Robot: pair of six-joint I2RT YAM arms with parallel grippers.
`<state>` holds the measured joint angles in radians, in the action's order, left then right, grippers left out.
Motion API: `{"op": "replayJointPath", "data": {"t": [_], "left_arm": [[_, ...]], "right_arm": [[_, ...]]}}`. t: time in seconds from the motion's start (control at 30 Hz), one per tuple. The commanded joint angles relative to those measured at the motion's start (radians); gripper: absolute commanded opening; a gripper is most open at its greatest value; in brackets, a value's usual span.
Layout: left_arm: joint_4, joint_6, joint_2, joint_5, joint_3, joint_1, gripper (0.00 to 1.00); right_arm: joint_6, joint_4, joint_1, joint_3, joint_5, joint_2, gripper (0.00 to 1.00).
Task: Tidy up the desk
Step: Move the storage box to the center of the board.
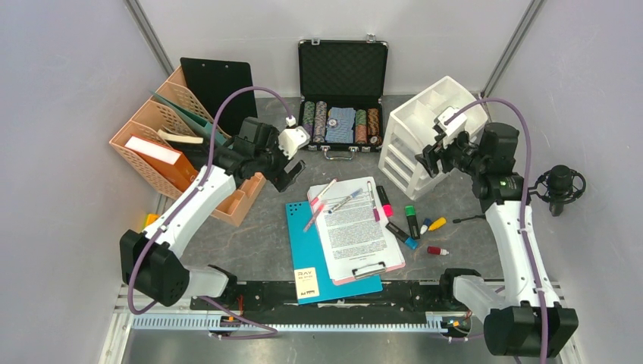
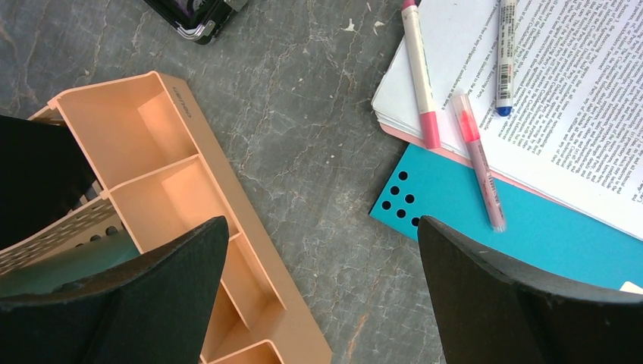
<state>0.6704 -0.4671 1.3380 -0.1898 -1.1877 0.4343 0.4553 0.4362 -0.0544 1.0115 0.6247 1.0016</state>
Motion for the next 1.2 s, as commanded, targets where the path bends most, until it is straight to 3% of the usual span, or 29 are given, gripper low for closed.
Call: {"op": "replayJointPath", "data": {"t": [0.0, 0.37, 0.87, 1.0, 1.17], "left_arm": [[-0.026, 0.047, -0.013, -0.023, -0.040, 0.004, 1.00], [-0.030, 0.099, 0.027, -0.043, -0.073, 0.015, 1.00], [-0.112, 0.364, 0.202, -0.077, -0.222, 0.044, 1.00], [-0.106, 0.430, 0.253, -0.103, -0.278, 0.047, 1.00], [-0.101, 0.408, 0.248, -0.091, -0.266, 0.047, 1.00]], "right_arm": [[-0.078, -0.080, 0.040, -0.012, -0.025, 0.016, 0.76], [-0.233, -0.212, 0.163, -0.080, -0.105, 0.053, 0.74], [-0.516, -0.428, 0.309, 0.001, -0.161, 0.178, 0.81], [-0.475, -0.424, 0.311, 0.074, -0.242, 0.168, 0.85], [-0.323, -0.320, 0.310, 0.128, -0.437, 0.074, 0.87]]}}
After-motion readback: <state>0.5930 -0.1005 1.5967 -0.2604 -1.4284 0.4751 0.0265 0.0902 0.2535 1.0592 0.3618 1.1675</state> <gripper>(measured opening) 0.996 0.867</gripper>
